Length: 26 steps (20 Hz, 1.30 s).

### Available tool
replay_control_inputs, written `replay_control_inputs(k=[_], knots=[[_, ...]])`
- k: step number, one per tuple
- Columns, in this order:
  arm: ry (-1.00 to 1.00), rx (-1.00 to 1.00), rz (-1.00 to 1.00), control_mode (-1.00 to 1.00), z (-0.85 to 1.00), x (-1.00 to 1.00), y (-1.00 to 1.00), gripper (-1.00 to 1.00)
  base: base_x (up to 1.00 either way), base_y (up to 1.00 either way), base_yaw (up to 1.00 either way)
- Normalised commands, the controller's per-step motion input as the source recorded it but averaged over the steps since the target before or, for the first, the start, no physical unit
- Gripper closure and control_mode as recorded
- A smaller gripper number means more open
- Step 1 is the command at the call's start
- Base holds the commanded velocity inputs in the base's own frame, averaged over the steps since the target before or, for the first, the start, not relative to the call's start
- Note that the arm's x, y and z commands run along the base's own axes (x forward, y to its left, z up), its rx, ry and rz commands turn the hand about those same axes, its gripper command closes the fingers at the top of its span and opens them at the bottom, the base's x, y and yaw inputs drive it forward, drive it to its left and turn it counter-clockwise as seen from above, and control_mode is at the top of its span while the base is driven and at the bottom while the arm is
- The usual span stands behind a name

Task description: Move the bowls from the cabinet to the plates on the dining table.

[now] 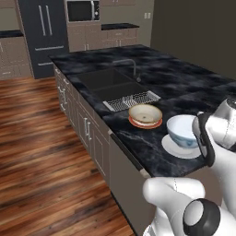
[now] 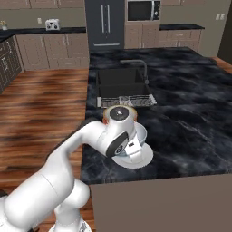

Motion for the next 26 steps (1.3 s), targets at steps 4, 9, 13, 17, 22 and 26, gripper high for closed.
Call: replay_control_inputs(k=[4, 9, 13, 17, 22, 26], knots=[[0.0, 0.0, 0.0, -1.0, -0.18, 0.17, -0.08, 1.0, 0.0, 0.0, 0.0], [0.0, 0.0, 0.0, -1.0, -0.16, 0.18, -0.09, 1.0, 0.0, 0.0, 0.0], [0.0, 0.0, 0.01, -1.0, -0.16, 0.19, -0.08, 1.0, 0.0, 0.0, 0.0], [0.0, 0.0, 0.01, -1.0, -0.16, 0.19, -0.07, 1.0, 0.0, 0.0, 0.0], [0.0, 0.0, 0.01, -1.0, -0.17, 0.19, -0.07, 1.0, 0.0, 0.0, 0.0], [0.0, 0.0, 0.0, -1.0, -0.16, 0.18, -0.07, 1.0, 0.0, 0.0, 0.0]])
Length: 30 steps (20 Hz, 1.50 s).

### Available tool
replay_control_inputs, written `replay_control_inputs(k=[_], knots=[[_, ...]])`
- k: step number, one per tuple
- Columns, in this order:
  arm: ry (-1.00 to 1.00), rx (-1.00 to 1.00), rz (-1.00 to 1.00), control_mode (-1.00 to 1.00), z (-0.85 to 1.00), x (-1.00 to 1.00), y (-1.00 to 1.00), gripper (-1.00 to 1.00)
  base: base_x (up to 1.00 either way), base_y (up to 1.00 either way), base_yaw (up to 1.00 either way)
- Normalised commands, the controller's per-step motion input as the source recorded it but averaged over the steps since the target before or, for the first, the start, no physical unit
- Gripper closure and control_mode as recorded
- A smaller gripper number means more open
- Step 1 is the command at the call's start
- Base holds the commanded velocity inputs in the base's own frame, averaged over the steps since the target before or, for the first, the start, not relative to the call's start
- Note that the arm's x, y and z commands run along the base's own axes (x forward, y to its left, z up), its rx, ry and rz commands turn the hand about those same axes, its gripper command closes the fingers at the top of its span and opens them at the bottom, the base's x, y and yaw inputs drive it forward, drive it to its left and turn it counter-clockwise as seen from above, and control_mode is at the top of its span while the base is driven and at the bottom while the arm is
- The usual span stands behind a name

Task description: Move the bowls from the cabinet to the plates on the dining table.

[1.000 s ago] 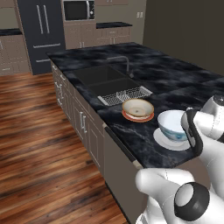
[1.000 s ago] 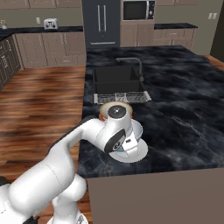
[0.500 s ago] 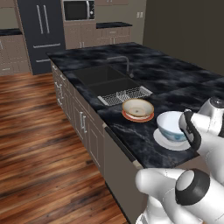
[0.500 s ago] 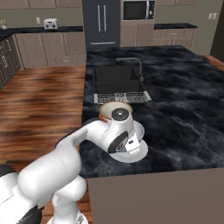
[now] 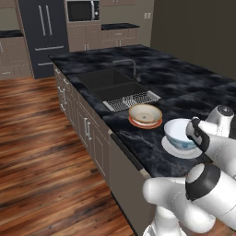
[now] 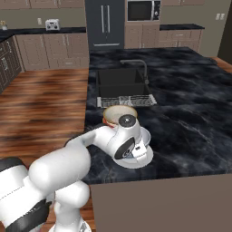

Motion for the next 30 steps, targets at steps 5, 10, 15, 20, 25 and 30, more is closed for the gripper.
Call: replay_control_inputs(k=[5, 10, 15, 20, 25, 30], knots=[[0.0, 0.0, 0.0, -1.0, -0.16, 0.18, -0.07, 1.0, 0.0, 0.0, 0.0], [0.0, 0.0, 0.01, -1.0, -0.16, 0.18, -0.07, 1.0, 0.0, 0.0, 0.0], [0.0, 0.0, 0.01, -1.0, -0.16, 0.17, -0.09, 1.0, 0.0, 0.0, 0.0], [0.0, 0.0, 0.01, -1.0, -0.15, 0.16, -0.1, 1.0, 0.0, 0.0, 0.0], [0.03, 0.0, 0.0, -1.0, -0.16, 0.1, -0.05, 1.0, 0.0, 0.0, 0.0], [0.02, 0.0, 0.0, -1.0, -0.07, 0.05, 0.0, -1.0, 0.0, 0.0, 0.0]])
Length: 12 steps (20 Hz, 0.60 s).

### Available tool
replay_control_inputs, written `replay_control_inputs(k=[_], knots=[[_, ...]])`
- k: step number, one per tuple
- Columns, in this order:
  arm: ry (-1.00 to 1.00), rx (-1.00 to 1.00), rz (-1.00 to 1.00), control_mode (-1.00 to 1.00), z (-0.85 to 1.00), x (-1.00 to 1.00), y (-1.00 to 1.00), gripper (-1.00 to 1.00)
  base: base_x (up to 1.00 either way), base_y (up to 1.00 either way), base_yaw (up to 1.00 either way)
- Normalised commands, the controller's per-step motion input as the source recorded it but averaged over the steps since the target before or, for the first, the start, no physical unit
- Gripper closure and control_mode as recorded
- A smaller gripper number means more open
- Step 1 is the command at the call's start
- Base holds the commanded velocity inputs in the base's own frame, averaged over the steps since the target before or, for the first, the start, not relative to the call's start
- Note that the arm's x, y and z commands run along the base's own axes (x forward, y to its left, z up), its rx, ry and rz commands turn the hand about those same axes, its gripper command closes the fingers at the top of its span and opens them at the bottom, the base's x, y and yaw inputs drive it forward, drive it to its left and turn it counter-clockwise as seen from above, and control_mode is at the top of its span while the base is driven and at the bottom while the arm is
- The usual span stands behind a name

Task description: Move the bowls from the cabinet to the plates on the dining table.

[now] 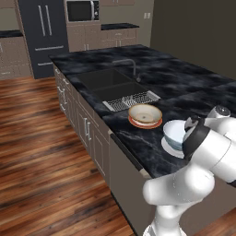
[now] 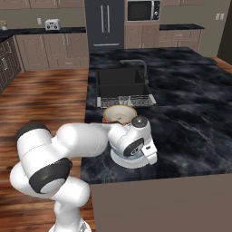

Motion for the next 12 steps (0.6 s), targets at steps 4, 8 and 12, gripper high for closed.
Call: replay_control_inputs(k=[4, 8, 12], knots=[[0.0, 0.01, 0.01, -1.0, 0.02, 0.0, 0.0, -1.0, 0.0, 0.0, 0.0], [-0.01, 0.02, 0.01, -1.0, 0.22, -0.04, -0.03, -1.0, 0.0, 0.0, 0.0], [-0.01, 0.03, 0.01, -1.0, 0.31, -0.06, -0.11, -1.0, 0.0, 0.0, 0.0]])
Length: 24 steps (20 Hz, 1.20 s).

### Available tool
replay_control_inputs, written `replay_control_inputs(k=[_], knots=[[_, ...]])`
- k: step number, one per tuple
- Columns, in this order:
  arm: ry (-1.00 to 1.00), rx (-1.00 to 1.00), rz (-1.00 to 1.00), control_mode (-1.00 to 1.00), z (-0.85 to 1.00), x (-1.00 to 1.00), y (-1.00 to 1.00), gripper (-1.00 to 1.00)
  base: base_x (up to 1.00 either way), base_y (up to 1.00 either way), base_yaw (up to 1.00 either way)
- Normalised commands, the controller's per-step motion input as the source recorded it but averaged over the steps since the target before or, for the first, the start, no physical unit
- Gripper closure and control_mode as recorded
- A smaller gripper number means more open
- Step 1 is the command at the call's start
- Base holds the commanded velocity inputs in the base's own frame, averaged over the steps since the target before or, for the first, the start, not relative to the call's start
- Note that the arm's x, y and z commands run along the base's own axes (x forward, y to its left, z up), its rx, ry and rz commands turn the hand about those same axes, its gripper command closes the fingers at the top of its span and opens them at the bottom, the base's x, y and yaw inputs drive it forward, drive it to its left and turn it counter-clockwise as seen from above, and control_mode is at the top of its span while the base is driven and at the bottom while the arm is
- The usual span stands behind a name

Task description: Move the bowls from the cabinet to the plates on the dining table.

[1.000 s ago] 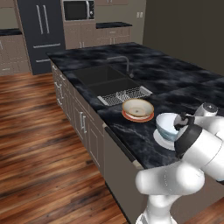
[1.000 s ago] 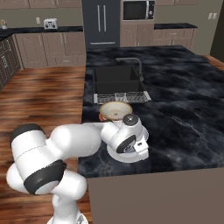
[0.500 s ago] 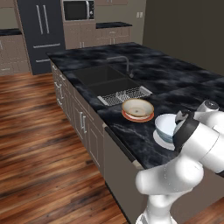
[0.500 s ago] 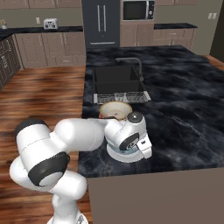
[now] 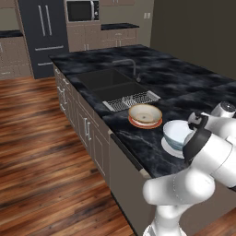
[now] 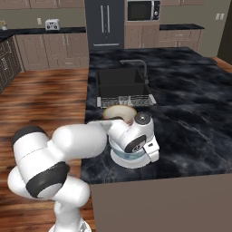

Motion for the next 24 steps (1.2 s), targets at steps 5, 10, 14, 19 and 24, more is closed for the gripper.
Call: replay_control_inputs(k=[5, 10, 14, 19, 24], knots=[[-0.01, 0.04, 0.01, -1.0, 0.31, -0.1, -0.17, -1.0, 0.0, 0.0, 0.0], [0.0, 0.03, 0.0, -1.0, 0.34, -0.17, -0.18, -1.0, 0.0, 0.0, 0.0], [0.0, 0.03, 0.0, -1.0, 0.51, -0.16, -0.05, -1.0, 0.0, 0.0, 0.0], [0.0, 0.02, 0.0, -1.0, 0.58, -0.14, -0.02, -1.0, 0.0, 0.0, 0.0], [0.0, 0.01, 0.0, -1.0, 0.56, -0.14, -0.01, -1.0, 0.0, 0.0, 0.0]])
